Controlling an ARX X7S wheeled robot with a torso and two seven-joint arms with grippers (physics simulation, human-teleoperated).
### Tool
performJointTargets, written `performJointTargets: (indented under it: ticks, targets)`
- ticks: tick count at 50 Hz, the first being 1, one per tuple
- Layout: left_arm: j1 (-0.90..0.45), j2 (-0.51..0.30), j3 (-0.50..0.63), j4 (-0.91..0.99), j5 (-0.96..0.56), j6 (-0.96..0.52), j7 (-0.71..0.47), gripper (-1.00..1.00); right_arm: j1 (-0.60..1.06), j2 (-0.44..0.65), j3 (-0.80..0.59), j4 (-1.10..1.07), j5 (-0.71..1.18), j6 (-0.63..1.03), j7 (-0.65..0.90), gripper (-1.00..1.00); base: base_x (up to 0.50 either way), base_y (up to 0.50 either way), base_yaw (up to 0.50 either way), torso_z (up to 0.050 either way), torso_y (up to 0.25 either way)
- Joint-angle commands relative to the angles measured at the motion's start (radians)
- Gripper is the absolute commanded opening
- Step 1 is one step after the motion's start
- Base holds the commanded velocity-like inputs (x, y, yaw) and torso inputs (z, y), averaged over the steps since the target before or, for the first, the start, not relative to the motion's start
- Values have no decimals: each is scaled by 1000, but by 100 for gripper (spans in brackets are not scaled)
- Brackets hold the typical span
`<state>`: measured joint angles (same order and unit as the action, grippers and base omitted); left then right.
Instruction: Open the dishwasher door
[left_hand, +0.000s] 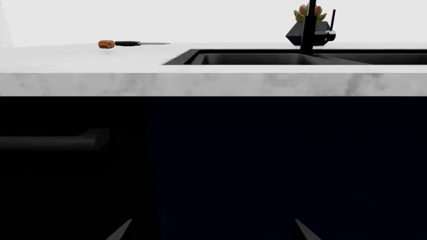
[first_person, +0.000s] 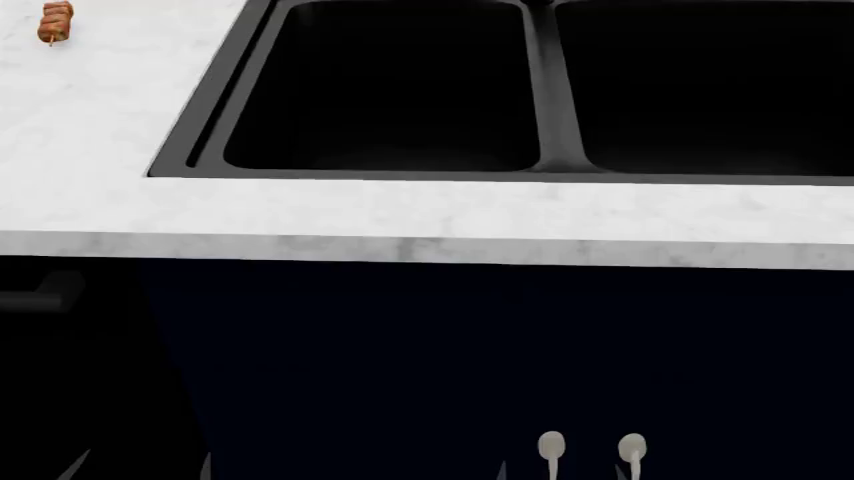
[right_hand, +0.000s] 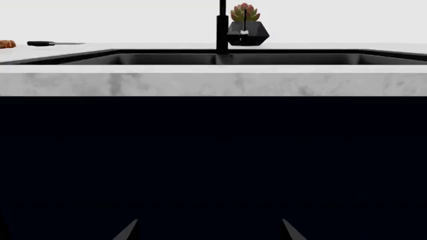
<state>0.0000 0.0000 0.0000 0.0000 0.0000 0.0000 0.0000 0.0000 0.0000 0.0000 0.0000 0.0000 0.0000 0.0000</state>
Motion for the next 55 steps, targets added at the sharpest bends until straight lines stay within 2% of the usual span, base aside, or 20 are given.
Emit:
performJointTargets:
  ticks: [1,14,19,29,38,55]
  targets:
    - [-5,-49,58,-10,-49,8,-58,100,2,35,-43,4,35,-3,43,100,0,0,0,0,0]
    - [1,-77,96,13,-28,12,-87,100,-6,59,-76,2,46,-19,82,100,0,0,0,0,0]
    - [4,-78,96,40,-65,-11,-82,100,-10,67,-84,-14,52,-18,91,100,0,0,0,-47,0]
    - [4,-94,116,34,-43,23,-108,100,-18,80,-101,-35,63,-15,106,100,0,0,0,-50,0]
    - [2,-105,128,13,-47,43,-120,100,-19,90,-120,-37,58,-18,122,100,0,0,0,0,0]
    - [6,-122,152,28,-50,43,-142,100,-21,108,-138,-42,83,-17,143,100,0,494,0,0,0]
